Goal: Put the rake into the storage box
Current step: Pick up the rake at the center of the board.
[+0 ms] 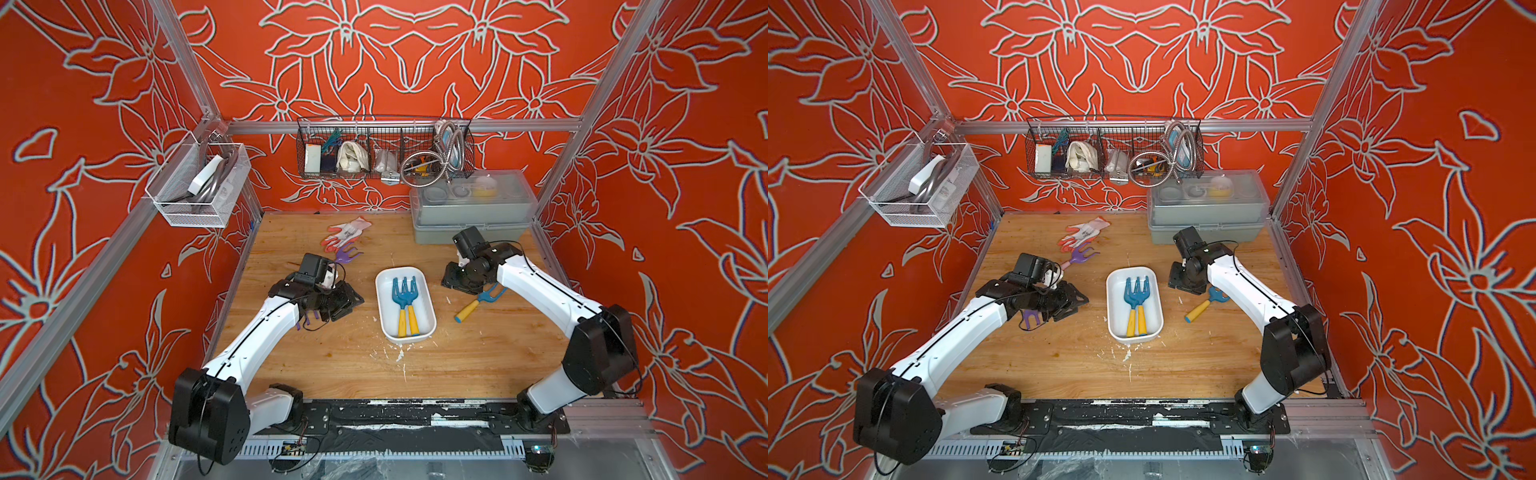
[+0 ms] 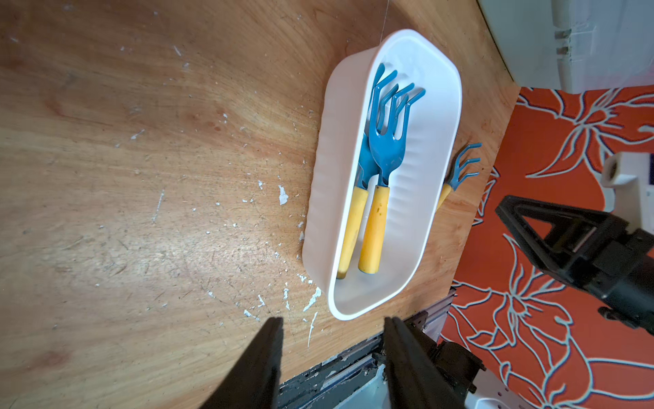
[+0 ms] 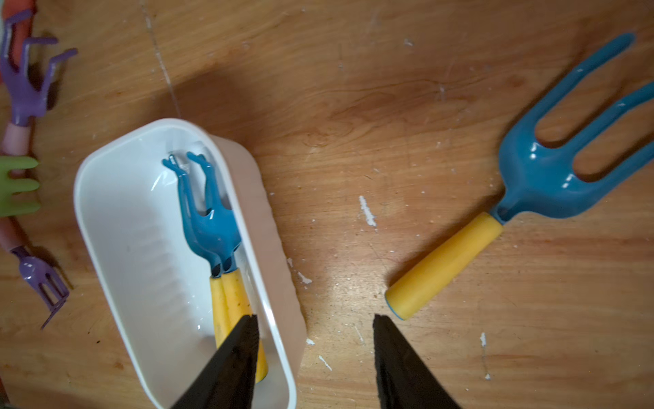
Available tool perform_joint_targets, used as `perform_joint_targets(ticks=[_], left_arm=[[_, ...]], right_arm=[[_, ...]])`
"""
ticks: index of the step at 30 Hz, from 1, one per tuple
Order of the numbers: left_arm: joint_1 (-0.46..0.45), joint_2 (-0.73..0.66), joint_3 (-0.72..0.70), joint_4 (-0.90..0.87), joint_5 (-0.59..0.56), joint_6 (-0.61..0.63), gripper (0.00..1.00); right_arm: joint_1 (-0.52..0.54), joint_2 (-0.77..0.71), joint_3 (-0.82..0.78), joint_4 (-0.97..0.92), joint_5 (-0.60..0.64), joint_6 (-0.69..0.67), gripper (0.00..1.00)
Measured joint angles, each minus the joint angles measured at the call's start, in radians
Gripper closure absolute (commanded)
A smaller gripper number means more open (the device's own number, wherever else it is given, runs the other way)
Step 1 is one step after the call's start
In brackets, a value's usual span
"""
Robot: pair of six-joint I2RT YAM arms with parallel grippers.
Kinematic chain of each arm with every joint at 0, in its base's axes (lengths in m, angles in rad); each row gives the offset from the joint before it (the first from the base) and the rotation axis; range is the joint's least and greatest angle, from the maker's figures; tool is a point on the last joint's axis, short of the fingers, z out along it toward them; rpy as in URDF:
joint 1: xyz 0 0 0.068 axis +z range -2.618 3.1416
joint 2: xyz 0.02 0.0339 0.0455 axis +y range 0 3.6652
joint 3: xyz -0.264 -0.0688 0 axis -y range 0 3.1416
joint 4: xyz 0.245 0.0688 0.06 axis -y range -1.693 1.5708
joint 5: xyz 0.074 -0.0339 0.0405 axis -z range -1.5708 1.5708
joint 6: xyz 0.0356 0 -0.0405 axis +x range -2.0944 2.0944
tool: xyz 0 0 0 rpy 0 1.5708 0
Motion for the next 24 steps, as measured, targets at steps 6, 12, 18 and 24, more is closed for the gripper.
perform_joint_targets(ticks=[6,12,18,24], left_arm=[[-0.025,0.021,0.000,0.016,0.003,-0.004,0.51],[-0.031,0.028,0.000,0.021,0.004,-0.004,0.51],[-0.031,0.036,0.001,0.023,0.006,-0.003,0.51],[-0.031,0.065,0.014,0.024,0.021,-0.002,0.51]], right_arm=[[-0.052,-0.005,-0.085,0.001,0.048,0.035,0.32],[-0.089,-0.003,-0.124,0.001,0.104,0.066,0.32],[-0.119,0.033,-0.125,0.011,0.125,0.083,0.37],[-0.135,0.107,-0.125,0.031,0.128,0.093,0.42]])
